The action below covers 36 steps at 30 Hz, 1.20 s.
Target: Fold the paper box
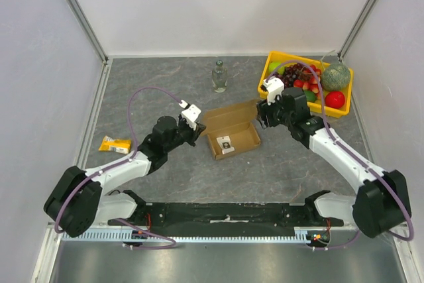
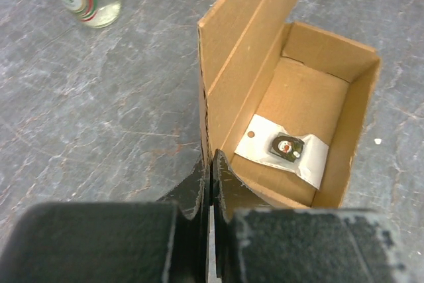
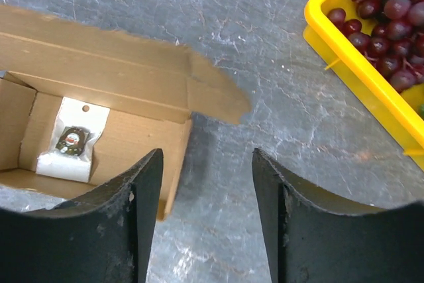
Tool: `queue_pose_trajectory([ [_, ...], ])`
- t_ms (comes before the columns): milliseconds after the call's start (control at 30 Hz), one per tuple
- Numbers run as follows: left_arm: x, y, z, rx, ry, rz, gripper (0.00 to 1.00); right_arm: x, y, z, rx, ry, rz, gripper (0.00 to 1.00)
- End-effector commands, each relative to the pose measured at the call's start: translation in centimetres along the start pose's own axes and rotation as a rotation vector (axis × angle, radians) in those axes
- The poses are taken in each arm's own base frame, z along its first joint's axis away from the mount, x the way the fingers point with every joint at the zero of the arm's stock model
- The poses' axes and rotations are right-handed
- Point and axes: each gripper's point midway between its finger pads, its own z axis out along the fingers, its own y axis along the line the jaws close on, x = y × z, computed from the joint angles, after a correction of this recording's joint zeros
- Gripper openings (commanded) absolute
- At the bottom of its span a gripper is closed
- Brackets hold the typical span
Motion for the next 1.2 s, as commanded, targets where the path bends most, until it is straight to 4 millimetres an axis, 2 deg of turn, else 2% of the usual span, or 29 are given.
queue_pose_trajectory([
  [0,-1.2,1.8,0.4,-0.043,-0.016,-0.040,0.02,-2.6,0.8,2.0,-0.137,-0.118,-0.008,0.62],
  [100,-1.3,2.4,0.6,-0.048,-0.017,-0.043,0.02,-2.8,0.9,2.6,-0.170,-0.121,-0.008,0.60],
  [333,-1.2,2.3,1.3,-0.022,-0.011,-0.042,0.02,-1.7,1.8,4.2,-0.258,-0.092,-0.059,0.58],
  [367,-1.2,2.4,1.4,-0.022,-0.010,-0.041,0.02,-2.3,1.6,4.5,-0.253,-0.119,-0.068,0.57],
  [500,-1.0,2.5,1.5,-0.024,-0.004,-0.037,0.02,-2.1,1.1,5.5,-0.239,-0.114,-0.090,0.55],
  [633,-0.9,2.7,1.5,-0.033,-0.002,-0.036,0.02,-2.4,0.9,5.7,-0.231,-0.114,-0.100,0.54],
  [700,-0.9,2.9,1.5,-0.042,0.000,-0.035,0.02,-2.7,0.7,5.5,-0.220,-0.123,-0.105,0.57],
  [800,-0.9,3.2,1.4,-0.054,-0.001,-0.033,0.02,-3.5,0.1,5.1,-0.188,-0.142,-0.120,0.69],
  [867,-1.0,3.2,1.4,-0.056,-0.002,-0.033,0.02,-3.9,-0.4,5.0,-0.178,-0.151,-0.126,0.74],
  [967,-0.9,3.4,1.3,-0.060,0.001,-0.034,0.02,-4.4,-0.3,5.1,-0.219,-0.158,-0.134,0.73],
  [1167,-1.0,3.8,1.2,-0.072,-0.002,-0.029,0.02,-4.1,-0.5,5.9,-0.264,-0.137,-0.146,0.70],
])
